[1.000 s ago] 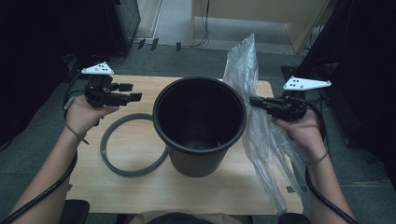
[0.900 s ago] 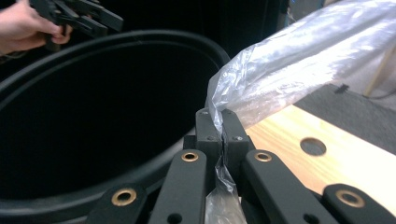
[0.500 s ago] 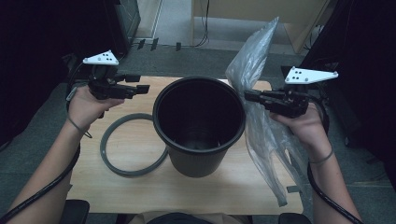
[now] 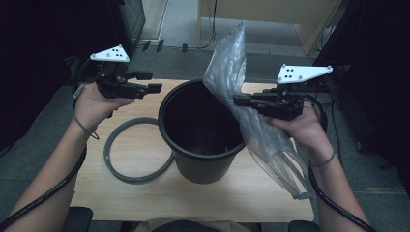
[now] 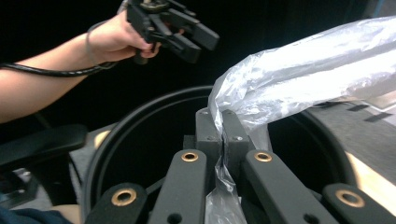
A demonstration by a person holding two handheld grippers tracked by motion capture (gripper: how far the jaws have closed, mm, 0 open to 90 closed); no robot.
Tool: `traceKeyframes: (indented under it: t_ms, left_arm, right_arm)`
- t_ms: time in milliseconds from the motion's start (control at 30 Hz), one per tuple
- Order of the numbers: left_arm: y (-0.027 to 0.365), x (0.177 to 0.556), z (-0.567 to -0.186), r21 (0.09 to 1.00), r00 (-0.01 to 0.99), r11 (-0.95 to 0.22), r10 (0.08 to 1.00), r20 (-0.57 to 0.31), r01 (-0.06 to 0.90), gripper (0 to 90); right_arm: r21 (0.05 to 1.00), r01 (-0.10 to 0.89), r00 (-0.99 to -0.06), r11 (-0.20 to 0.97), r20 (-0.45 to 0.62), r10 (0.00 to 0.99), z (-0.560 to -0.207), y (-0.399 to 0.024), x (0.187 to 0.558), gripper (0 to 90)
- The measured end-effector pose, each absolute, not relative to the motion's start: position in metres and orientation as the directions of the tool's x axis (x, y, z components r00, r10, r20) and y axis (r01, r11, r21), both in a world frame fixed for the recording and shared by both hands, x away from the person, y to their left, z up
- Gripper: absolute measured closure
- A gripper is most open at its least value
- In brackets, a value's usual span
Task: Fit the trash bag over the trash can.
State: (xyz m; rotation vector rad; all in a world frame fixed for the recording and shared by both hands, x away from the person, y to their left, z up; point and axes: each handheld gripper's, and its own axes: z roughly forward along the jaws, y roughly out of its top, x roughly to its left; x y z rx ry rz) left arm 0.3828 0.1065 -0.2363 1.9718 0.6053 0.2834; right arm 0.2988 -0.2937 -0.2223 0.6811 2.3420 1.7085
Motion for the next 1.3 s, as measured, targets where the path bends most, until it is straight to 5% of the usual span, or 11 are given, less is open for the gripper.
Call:
traceKeyframes:
  t_ms: [1300]
  left_arm:
    - [0.035,0.381,-0.201,0.903,0.938,-0.375,0.339,-0.078,0.210,51.0]
  right_arm:
    - [0.908,0.278,-0.942,0.313,0.194,0.274,-0.238,-0.234,0.295,89.8]
